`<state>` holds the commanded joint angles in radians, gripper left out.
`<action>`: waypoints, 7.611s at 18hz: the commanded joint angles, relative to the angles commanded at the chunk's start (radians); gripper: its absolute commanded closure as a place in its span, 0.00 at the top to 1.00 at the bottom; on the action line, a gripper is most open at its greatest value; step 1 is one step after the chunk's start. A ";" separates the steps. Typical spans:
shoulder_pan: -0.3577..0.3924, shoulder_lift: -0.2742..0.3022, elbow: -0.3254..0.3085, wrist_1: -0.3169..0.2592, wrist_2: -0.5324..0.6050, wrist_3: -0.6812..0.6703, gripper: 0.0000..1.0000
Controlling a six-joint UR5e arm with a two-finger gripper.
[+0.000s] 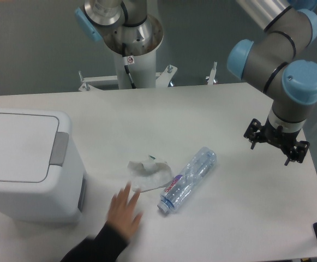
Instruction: Open the trash can
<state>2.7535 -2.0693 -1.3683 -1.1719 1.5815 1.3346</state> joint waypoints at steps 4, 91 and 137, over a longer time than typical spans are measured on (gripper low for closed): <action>-0.003 0.011 0.000 -0.005 -0.005 0.000 1.00; -0.555 0.222 0.070 -0.259 -0.276 -0.847 1.00; -0.149 0.023 0.052 -0.075 -0.017 -0.161 1.00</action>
